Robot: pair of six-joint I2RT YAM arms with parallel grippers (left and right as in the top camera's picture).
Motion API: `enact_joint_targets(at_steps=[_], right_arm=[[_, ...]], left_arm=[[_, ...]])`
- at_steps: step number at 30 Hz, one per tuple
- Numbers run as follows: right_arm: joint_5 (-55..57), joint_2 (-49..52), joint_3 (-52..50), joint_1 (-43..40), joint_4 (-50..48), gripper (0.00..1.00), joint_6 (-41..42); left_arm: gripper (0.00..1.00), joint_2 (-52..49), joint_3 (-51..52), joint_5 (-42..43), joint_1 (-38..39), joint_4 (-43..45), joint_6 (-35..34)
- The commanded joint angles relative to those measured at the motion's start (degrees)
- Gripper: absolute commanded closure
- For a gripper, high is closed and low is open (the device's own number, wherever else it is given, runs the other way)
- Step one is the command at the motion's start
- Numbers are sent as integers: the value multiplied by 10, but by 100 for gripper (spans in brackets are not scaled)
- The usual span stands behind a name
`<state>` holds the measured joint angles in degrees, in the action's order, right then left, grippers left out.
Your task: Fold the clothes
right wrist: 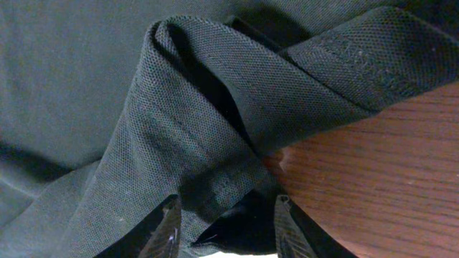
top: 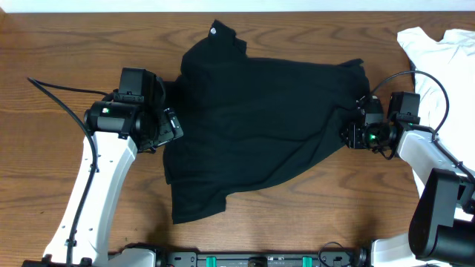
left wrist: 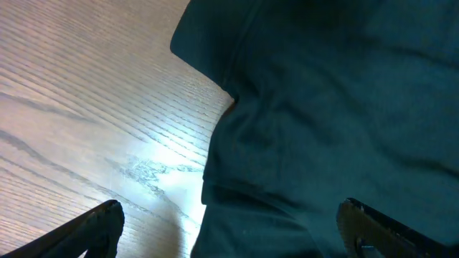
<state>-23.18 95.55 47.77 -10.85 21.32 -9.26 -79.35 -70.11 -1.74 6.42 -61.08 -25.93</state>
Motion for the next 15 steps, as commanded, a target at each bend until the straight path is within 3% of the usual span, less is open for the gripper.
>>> enact_joint_targets(at_steps=[1,15], right_arm=[[-6,1,-8,4,-6,61,7],[-9,2,-15,4,-17,64,7]], left_arm=[[4,-1,-3,-5,0,-1,-7],[4,-1,-2,-5,0,-1,-7]])
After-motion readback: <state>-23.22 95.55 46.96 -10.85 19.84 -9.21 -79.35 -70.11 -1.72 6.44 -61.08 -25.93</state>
